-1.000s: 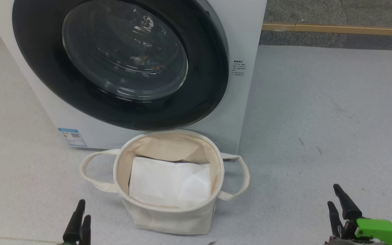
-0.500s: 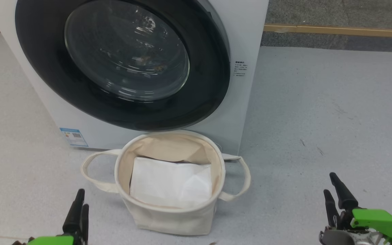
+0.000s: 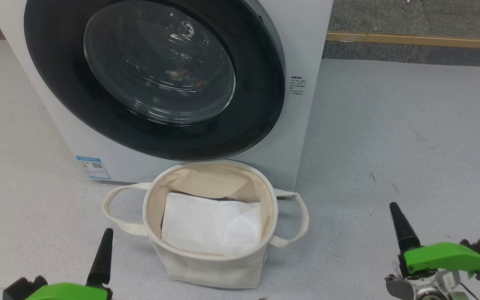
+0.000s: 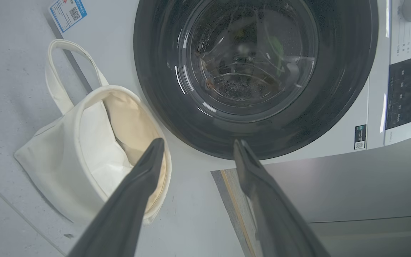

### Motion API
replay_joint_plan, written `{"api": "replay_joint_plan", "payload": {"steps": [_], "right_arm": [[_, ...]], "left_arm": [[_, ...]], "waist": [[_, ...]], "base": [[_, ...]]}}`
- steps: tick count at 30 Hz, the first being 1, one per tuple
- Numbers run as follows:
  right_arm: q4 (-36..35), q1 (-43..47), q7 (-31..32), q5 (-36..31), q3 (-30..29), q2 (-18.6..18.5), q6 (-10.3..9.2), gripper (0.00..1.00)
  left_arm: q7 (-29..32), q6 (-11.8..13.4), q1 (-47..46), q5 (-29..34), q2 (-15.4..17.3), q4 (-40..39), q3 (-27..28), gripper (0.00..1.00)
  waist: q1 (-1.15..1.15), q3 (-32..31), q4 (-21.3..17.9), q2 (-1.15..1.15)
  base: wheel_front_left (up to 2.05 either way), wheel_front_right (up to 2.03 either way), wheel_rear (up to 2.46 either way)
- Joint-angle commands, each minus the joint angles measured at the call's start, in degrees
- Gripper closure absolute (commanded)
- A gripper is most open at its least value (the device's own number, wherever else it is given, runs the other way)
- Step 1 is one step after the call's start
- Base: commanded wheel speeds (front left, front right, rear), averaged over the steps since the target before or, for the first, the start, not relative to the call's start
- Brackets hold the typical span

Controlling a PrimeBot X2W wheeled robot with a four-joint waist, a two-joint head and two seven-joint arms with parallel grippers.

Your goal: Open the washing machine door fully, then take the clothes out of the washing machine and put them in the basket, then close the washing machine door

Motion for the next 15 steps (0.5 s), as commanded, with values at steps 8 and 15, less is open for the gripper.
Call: {"api": "replay_joint_plan", "payload": {"steps": [8, 15], "right_arm": [[-1.83, -4.1, -1.84, -10.93, 3.27, -0.6, 0.02, 0.0], [-2.01, -4.41, -3.02, -15.89, 5.24, -0.8, 0.02, 0.0]], "left_arm": [[-2.44, 2.54, -3.93, 11.06, 3.05, -1.82, -2.42, 0.0], [-3.63, 2.97, -4.47, 17.18, 3.7, -2.89, -3.87, 0.0]], "waist": [[0.0, 0.01, 0.41, 0.0], [0.0, -0.19, 0.86, 0.0]], "base": [[0.0, 0.0, 0.0], [0.0, 0.0, 0.0]]}}
